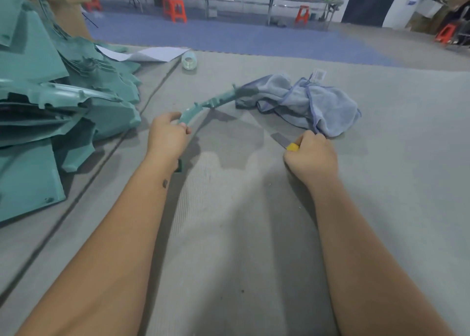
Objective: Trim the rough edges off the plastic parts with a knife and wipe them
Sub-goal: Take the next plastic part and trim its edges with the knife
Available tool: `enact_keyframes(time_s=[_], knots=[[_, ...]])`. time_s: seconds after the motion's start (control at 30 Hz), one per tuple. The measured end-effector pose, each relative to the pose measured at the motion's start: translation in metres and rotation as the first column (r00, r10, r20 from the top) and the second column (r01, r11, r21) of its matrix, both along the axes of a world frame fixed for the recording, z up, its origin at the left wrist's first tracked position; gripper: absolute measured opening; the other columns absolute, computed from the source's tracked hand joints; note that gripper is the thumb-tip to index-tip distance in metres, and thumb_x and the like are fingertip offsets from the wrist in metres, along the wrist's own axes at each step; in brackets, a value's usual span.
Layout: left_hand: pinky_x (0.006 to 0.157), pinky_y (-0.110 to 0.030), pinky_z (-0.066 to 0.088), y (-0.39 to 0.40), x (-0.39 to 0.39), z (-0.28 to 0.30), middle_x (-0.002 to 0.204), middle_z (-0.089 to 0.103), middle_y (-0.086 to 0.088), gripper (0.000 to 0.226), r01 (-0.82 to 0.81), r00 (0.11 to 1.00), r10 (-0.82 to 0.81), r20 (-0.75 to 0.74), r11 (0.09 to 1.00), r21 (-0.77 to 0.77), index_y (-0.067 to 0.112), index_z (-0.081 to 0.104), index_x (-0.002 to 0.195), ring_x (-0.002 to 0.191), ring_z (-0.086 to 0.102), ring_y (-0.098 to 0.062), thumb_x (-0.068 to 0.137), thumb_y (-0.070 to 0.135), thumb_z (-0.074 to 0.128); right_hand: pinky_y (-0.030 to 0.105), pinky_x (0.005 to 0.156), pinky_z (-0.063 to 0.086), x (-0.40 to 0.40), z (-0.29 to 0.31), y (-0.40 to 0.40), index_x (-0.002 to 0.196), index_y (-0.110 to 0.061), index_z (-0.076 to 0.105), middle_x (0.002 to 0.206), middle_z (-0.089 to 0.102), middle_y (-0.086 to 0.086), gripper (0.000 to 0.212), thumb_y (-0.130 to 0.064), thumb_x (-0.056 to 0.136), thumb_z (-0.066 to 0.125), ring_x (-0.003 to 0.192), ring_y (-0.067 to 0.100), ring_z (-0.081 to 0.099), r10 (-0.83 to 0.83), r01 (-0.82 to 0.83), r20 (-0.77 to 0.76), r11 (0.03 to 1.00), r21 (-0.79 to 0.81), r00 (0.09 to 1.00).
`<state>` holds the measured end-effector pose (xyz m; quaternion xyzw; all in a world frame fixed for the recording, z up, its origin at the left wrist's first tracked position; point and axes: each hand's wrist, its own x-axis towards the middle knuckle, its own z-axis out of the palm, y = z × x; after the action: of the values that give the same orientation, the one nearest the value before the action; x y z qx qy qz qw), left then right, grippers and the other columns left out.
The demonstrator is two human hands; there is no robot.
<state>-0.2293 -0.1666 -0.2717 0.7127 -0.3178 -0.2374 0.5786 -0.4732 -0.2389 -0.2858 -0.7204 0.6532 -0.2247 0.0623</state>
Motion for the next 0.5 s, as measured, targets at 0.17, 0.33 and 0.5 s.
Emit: enact_keyframes(time_s=[0.17,0.33,0.5], knots=[[0.025,-0.015,0.020,-0.004,-0.018,0.004,0.049,0.046,0.003,0.026,0.156,0.425,-0.245,-0.871,0.968,-0.196,0.008,0.046,0.085,0.026,0.026,-0.001,0.103,0.006,0.027,0.033,0.070,0.034,0.008,-0.001,0.000,0.098,-0.007,0.058,0.104,0.060,0.015,0.017,-0.019,0.089,0.049,0.098,0.035,0.054,0.029,-0.029,0.017,0.999,-0.016,0.999],[0.031,-0.012,0.021,0.000,-0.026,0.004,0.058,0.037,0.002,0.032,0.282,0.153,-0.368,-0.917,0.905,-0.317,0.009,0.048,0.082,0.030,0.032,-0.003,0.101,0.032,0.036,0.042,0.068,0.048,0.046,0.011,0.005,0.079,-0.025,0.043,0.075,0.063,0.003,0.013,-0.029,0.092,0.043,0.068,0.024,0.057,0.037,-0.132,0.713,0.988,0.078,0.700],[0.027,-0.011,0.026,0.006,-0.041,0.005,0.052,0.036,0.003,0.020,0.417,0.224,-0.367,-0.903,0.873,-0.252,0.016,0.052,0.092,0.031,0.033,-0.003,0.102,0.017,0.035,0.029,0.052,0.029,0.074,0.011,0.008,0.082,-0.019,0.055,0.057,0.048,-0.002,0.020,-0.026,0.096,0.042,0.049,0.013,0.037,-0.027,-0.306,0.880,0.932,0.193,0.474]])
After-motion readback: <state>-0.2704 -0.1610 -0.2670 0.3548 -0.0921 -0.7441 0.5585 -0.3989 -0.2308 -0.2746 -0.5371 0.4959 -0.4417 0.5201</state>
